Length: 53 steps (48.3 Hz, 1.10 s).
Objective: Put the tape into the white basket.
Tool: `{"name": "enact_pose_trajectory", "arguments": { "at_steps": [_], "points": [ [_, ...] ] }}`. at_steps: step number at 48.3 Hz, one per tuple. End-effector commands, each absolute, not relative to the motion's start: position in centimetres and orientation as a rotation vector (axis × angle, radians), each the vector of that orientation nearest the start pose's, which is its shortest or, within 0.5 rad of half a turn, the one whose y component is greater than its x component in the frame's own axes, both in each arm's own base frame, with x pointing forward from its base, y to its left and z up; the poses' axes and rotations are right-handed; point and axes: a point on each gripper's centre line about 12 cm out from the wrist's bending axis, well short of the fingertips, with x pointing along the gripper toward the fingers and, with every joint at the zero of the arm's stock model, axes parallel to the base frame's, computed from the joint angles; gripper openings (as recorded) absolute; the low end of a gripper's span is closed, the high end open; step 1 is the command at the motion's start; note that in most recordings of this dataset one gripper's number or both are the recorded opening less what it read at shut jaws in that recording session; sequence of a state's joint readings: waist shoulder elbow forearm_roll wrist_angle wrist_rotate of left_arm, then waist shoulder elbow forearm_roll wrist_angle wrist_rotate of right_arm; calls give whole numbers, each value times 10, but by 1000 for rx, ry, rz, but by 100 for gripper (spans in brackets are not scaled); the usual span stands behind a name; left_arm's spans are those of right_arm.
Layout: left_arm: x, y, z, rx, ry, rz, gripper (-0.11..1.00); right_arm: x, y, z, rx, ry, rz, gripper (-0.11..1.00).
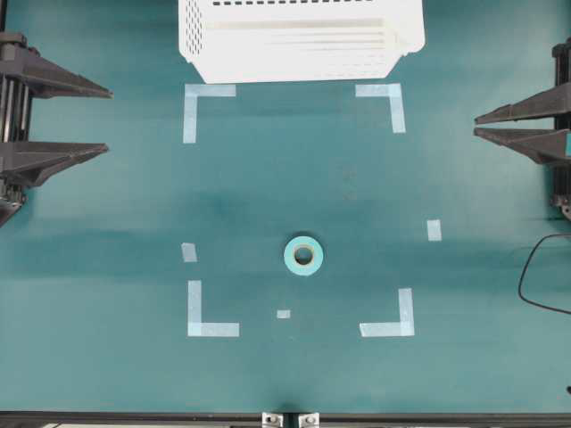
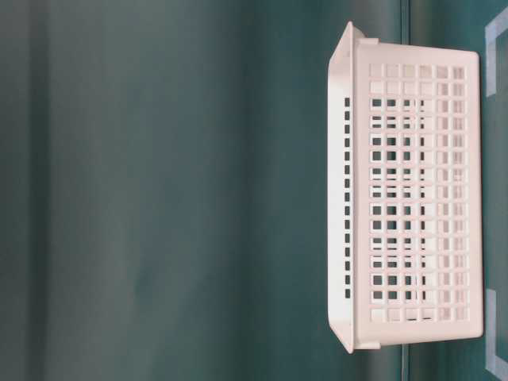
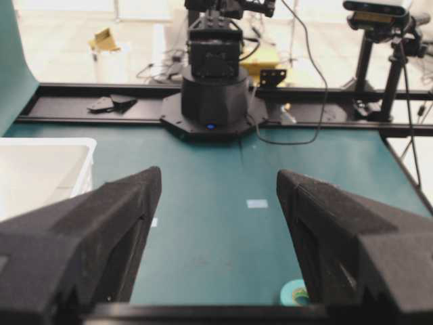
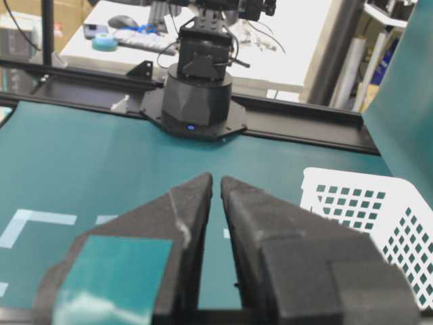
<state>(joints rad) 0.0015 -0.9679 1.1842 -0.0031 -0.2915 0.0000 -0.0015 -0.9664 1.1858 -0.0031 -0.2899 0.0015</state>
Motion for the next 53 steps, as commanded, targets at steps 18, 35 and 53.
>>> {"name": "enact_pose_trajectory", "arguments": {
  "at_steps": [18, 35, 53],
  "points": [
    [182, 1, 261, -62, -35, 7, -11, 193, -4, 277, -2, -69, -18, 1],
    [176, 0, 242, -51, 31, 5, -11, 193, -4, 275, 73, -51, -16, 8],
    [171, -1, 223, -51, 106, -2, -11, 194, -4, 278, 107, -39, -19, 96]
  ]
}}
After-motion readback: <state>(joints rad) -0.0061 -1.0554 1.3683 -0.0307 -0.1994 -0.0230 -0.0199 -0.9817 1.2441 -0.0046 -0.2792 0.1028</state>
